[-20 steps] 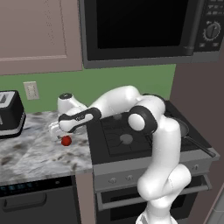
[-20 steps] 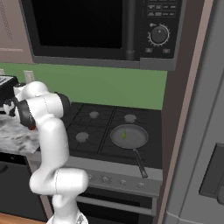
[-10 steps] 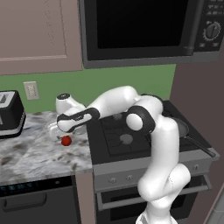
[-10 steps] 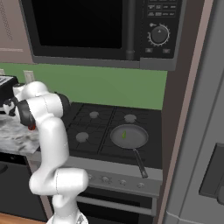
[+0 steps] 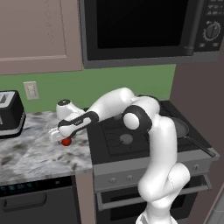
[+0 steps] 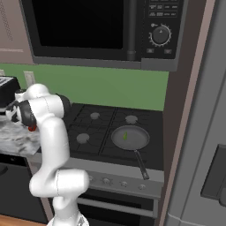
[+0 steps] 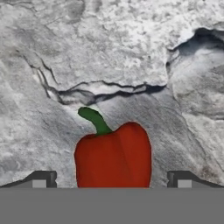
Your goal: Put the lemon wedge and bell pepper in the pan. Then turn on the front right burner and set the heat to medium.
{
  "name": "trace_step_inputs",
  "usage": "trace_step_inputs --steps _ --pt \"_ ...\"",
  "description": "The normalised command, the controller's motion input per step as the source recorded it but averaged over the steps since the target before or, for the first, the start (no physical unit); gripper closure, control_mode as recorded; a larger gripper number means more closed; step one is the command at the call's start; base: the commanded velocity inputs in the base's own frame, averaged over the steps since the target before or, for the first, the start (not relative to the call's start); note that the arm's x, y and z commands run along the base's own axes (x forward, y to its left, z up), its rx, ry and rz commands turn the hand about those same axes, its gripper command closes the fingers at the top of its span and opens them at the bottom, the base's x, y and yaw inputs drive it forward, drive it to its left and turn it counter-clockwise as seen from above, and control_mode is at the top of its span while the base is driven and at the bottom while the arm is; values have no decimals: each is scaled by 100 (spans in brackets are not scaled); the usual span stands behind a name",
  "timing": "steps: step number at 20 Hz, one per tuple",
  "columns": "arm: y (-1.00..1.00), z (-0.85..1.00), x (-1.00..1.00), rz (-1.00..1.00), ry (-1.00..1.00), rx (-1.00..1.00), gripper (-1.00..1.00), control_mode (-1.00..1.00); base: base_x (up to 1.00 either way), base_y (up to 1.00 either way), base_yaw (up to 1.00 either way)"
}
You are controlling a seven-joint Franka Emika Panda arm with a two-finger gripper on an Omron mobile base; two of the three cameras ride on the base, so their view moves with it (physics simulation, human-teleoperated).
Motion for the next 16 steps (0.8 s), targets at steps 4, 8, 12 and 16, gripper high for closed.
trace_step_inputs --steps 4,8,12,16 --pt "0 -21 0 0 0 0 -100 -100 0 0 0" --pt "0 -22 0 0 0 0 -100 -100 0 0 0" --pt "0 -12 0 0 0 0 -100 -100 0 0 0" --pt "0 0 0 0 0 0 -100 -100 0 0 0"
